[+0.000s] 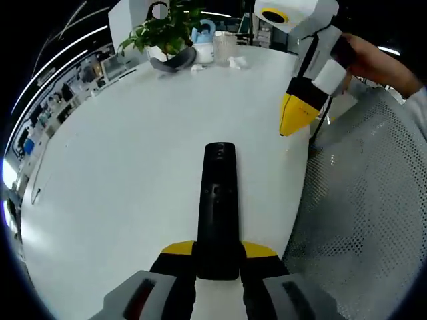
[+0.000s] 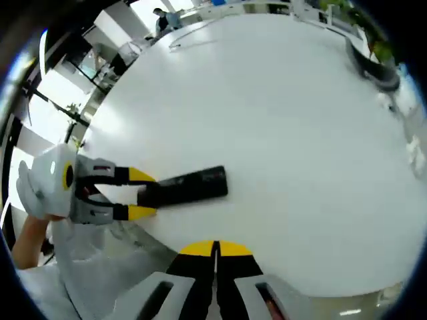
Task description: Press the specified remote control buttons in sequence, fully releasing each button before pressing the next.
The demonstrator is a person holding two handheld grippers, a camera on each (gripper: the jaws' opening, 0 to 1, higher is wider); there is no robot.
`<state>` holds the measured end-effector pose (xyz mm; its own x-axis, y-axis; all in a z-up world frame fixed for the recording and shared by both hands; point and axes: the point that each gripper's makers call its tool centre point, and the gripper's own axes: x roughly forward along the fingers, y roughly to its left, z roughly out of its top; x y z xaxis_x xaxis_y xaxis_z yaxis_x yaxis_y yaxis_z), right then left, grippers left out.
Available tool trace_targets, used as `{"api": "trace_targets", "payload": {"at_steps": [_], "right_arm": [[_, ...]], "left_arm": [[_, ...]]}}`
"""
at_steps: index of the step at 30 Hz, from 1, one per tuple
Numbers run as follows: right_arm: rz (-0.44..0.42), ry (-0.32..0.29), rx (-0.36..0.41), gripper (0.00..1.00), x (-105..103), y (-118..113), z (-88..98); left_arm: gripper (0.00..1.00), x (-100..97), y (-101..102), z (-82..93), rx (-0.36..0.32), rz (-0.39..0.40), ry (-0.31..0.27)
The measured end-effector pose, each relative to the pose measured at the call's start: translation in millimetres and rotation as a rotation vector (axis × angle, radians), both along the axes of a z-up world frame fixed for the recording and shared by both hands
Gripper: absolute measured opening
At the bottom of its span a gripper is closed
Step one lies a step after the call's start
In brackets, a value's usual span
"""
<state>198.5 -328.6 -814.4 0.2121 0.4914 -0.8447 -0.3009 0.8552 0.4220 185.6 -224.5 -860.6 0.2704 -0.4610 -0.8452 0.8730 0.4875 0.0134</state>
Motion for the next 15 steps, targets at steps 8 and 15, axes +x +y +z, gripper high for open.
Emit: {"api": "trace_targets", "payload": {"at_steps": [8, 15], "right_arm": [[-0.165, -0.104, 0.101, 0.0, 37.5, 3.4, 10.3], [-0.135, -0.146, 0.075, 0.0, 34.9, 4.8, 1.8]], "left_arm": [[0.24, -10.5, -9.4, -0.6, -0.055, 0.021, -0.021], [0.24, -14.7, -11.1, 0.2, -0.141, 0.069, -0.069]]}}
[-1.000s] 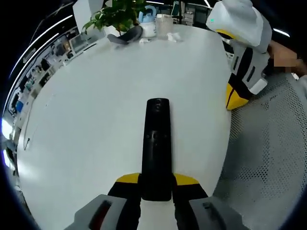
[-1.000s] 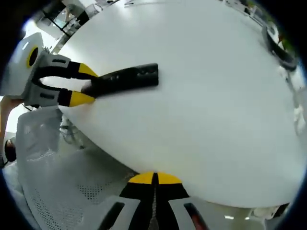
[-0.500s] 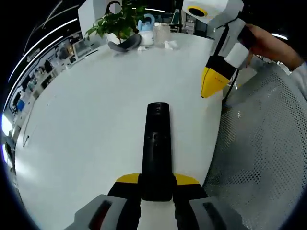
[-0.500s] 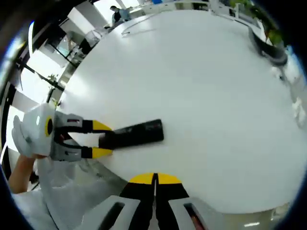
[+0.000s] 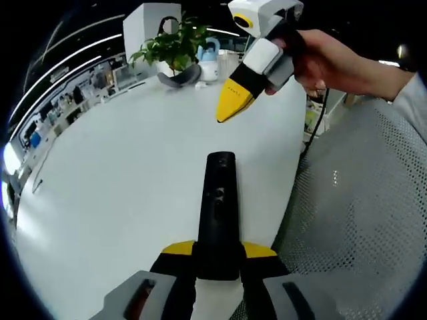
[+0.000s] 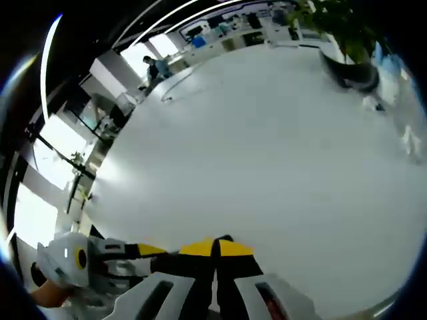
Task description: Press the specified remote control buttons in sequence, fully releasing each button before pressing the next.
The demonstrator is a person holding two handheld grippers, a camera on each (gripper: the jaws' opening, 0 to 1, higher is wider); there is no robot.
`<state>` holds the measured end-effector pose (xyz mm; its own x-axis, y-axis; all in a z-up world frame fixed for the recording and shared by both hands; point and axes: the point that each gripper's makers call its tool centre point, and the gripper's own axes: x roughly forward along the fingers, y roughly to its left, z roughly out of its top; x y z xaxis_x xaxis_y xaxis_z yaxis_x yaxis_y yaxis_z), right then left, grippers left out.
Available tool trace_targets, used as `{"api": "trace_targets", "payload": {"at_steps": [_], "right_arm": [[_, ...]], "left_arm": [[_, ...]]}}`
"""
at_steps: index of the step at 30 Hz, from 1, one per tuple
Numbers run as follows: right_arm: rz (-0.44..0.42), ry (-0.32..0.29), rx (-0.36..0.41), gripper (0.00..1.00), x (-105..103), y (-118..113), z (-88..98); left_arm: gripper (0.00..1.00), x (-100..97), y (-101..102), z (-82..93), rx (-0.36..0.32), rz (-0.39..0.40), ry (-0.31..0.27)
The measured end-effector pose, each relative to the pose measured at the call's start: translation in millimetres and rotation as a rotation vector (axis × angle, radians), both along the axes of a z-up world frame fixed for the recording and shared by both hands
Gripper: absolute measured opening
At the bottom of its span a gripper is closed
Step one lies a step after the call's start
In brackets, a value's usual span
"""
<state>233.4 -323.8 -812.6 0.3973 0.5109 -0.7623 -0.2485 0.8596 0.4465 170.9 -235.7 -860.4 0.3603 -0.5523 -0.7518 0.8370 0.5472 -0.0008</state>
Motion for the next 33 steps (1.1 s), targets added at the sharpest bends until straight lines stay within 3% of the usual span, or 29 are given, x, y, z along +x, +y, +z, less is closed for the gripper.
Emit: {"api": "trace_targets", "payload": {"at_steps": [8, 16, 25, 29, 33], "right_arm": [[0.043, 0.046, -0.092, 0.0, -3.9, -8.7, -19.0], [0.017, 0.086, -0.079, 0.0, -7.0, -15.4, -24.1], [0.056, 0.137, -0.091, 0.0, -16.3, -10.3, -32.4], [0.04, 0.22, -0.102, 0.0, -25.3, -14.6, -38.4], [0.019, 0.236, -0.079, 0.0, -25.8, -17.5, -39.0]], "left_arm": [[0.24, -0.6, -1.2, 0.3, -0.015, -0.021, -0.013], [0.24, -3.4, -4.7, 0.7, -0.027, -0.061, -0.013], [0.24, -17.3, -18.4, 0.8, -0.055, -0.146, 0.0], [0.25, -16.8, -18.7, 0.6, -0.058, -0.153, -0.013], [0.25, -15.1, -21.6, 0.5, -0.075, -0.159, -0.03]]}}
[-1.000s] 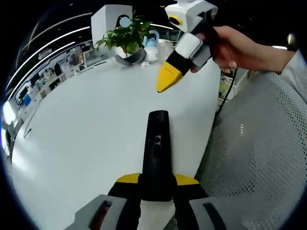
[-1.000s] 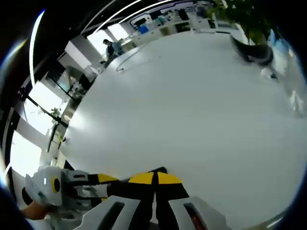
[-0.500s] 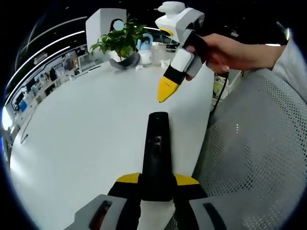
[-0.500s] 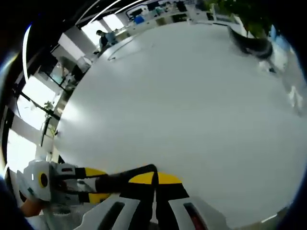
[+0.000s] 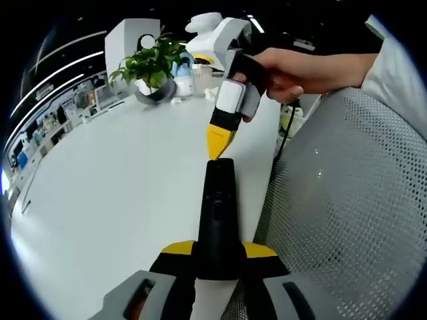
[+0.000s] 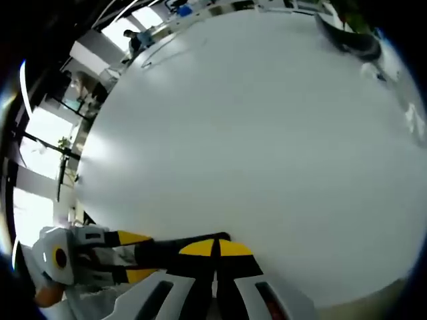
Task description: Press the specified remote control buttons in sequence, fully releasing each button before pressing the next.
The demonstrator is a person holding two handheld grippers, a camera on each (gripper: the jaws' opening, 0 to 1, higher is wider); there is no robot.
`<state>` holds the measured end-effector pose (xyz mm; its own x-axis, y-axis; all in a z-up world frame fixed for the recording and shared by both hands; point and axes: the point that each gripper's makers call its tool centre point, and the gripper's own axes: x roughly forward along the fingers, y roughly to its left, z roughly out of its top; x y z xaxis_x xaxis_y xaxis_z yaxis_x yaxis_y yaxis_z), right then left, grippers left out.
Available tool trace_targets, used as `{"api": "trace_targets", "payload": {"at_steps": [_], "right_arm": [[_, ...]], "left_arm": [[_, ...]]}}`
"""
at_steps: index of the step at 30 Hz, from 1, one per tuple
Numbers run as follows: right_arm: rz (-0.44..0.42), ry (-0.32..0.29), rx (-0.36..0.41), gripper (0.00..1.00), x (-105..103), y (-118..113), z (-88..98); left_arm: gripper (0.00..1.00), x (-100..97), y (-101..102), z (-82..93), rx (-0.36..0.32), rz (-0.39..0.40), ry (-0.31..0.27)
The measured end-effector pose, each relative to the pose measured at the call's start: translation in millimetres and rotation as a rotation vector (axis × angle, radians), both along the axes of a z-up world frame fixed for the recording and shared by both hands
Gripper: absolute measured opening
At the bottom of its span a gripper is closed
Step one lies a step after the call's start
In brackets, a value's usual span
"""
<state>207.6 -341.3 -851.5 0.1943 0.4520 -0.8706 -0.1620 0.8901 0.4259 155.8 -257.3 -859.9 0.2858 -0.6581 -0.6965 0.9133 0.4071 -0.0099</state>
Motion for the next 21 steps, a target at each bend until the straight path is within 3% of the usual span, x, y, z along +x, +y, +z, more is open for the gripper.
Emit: {"api": "trace_targets", "payload": {"at_steps": [7, 9, 21], "right_arm": [[-0.02, 0.001, 0.006, 0.0, -1.1, -0.6, 4.7], [-0.014, 0.045, 0.005, 0.0, -7.2, 0.8, 1.3], [-0.002, 0.036, 0.007, 0.0, -7.0, -0.1, -0.1]], "left_arm": [[0.25, 0.3, -0.2, -0.2, -0.002, 0.002, 0.001], [0.25, 0.5, -0.2, -0.2, -0.005, 0.006, 0.0], [0.25, 0.6, -0.4, 0.1, -0.006, 0.008, -0.003]]}}
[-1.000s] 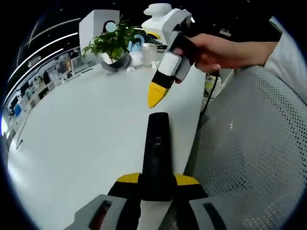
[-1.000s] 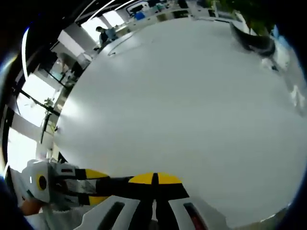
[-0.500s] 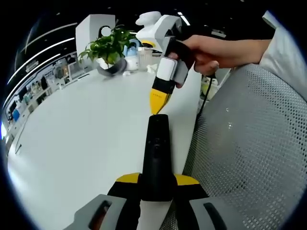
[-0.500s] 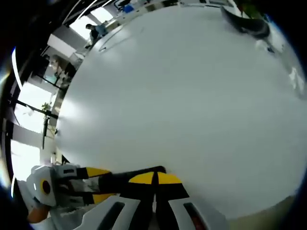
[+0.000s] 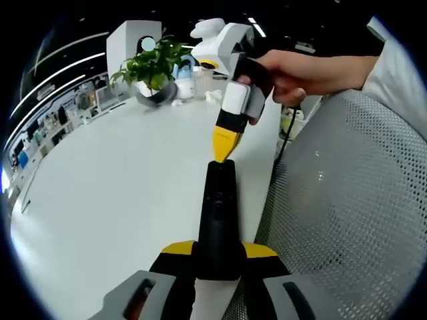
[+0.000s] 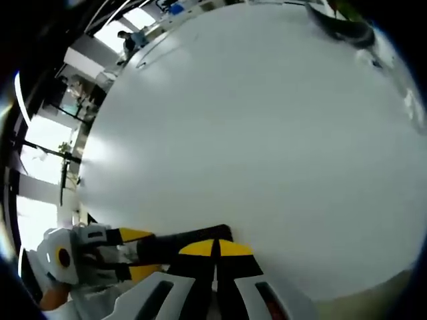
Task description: Press the specified remote control buttons in sequence, fully releasing each button before pressing the next.
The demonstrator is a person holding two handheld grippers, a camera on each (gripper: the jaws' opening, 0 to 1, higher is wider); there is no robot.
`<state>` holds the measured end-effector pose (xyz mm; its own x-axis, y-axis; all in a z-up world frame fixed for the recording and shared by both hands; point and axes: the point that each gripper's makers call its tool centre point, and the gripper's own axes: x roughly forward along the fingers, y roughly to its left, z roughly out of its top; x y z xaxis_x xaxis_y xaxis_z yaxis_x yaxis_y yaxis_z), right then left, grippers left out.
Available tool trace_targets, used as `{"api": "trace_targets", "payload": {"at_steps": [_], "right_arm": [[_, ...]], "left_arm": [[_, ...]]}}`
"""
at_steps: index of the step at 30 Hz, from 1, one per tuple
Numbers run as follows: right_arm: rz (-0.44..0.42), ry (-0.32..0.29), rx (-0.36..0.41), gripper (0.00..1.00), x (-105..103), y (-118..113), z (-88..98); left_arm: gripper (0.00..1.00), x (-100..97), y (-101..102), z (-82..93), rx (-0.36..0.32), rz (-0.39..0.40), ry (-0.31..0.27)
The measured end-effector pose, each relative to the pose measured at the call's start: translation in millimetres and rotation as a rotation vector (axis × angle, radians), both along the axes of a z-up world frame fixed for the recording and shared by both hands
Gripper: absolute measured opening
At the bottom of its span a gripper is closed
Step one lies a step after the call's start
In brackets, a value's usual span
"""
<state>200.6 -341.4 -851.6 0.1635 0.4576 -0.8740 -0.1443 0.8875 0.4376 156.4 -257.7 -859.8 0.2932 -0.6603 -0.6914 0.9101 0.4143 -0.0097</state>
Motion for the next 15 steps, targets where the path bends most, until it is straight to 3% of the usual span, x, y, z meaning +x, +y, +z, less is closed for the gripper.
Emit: {"api": "trace_targets", "payload": {"at_steps": [8, 15], "right_arm": [[0.074, -0.047, -0.068, 0.0, -1.2, 1.8, -1.2], [0.076, -0.054, -0.057, 0.0, -1.6, 1.1, -0.5]], "left_arm": [[0.25, -0.3, 0.2, 0.3, 0.0, -0.002, 0.002], [0.25, -0.5, 0.3, 0.5, 0.001, -0.002, 0.0]]}}
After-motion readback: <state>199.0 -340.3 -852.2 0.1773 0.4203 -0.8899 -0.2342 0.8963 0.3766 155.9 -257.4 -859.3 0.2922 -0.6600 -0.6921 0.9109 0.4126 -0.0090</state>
